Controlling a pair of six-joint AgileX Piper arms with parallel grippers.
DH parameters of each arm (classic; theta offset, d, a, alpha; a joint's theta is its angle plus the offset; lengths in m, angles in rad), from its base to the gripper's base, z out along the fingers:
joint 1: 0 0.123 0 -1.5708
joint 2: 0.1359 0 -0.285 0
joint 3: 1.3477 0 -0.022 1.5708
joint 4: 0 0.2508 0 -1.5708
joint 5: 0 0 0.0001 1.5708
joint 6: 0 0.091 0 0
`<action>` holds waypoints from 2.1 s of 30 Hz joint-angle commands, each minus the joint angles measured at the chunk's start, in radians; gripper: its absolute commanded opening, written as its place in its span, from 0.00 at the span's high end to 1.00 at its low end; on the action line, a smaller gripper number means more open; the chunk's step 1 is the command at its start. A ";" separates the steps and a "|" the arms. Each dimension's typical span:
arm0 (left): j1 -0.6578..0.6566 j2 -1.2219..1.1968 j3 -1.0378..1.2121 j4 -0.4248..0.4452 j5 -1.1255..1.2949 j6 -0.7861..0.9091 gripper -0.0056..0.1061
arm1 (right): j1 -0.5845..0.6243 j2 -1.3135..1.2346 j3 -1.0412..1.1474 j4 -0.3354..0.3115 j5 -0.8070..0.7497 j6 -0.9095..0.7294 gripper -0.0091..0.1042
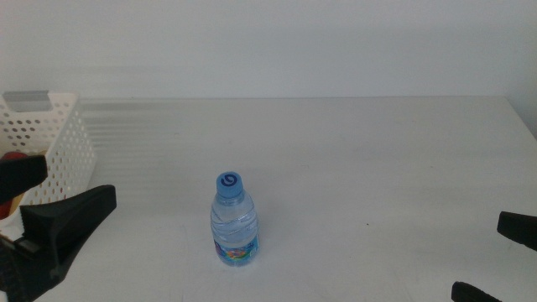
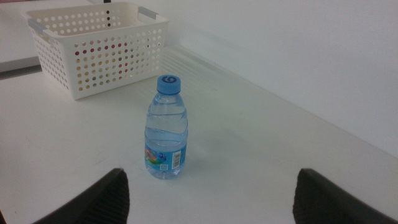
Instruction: Use arms to grab the bottles and put them into the dustbin to the left of the table.
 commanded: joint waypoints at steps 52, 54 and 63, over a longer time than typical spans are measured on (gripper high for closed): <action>-0.248 1.006 0.374 -0.058 -1.728 -0.109 0.17 | 0.003 0.006 -0.026 -0.004 -0.084 -0.009 0.24; -0.248 1.033 0.353 -0.058 -1.740 -0.108 0.17 | 0.003 0.006 -0.026 -0.004 -0.084 -0.009 0.24; -0.239 1.130 0.284 -0.082 -1.730 -0.107 0.17 | 0.003 0.006 -0.026 -0.004 -0.084 -0.009 0.24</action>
